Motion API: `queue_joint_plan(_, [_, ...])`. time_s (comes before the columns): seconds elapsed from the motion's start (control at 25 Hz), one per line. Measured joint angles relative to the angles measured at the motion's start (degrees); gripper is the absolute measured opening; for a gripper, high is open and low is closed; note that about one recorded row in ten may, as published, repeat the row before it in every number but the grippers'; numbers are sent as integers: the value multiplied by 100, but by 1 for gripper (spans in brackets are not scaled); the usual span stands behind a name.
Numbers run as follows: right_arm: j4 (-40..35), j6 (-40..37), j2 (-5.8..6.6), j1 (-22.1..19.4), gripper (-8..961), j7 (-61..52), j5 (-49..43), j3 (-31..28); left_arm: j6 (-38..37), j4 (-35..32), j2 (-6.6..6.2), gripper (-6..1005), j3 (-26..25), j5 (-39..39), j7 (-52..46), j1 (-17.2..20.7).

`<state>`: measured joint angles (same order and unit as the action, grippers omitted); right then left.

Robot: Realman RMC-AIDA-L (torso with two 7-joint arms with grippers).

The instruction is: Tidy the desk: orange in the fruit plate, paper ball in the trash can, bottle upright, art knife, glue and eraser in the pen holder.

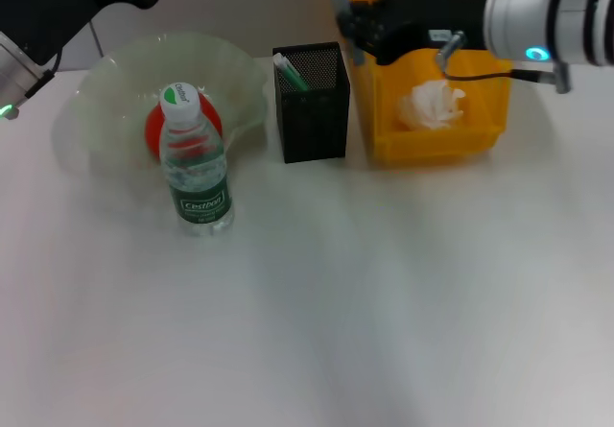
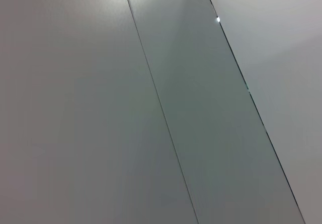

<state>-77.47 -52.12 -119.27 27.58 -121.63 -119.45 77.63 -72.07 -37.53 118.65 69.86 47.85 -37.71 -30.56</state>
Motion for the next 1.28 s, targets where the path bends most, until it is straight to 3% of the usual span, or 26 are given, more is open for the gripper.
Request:
queue_joint_plan(0.32, [1195, 456, 7, 324, 126, 1675, 1773, -85, 10, 18, -5, 704, 1, 5, 0, 17])
queue_joint_plan(0.84, [2256, 443, 19, 436, 125, 2409, 2195, -892, 9, 42, 0, 704, 2, 4, 191, 39])
queue_joint_plan(1.28, [3723, 481, 17, 1056, 124, 4594, 3754, -902, 29, 97, 9, 704, 10, 4, 248, -16])
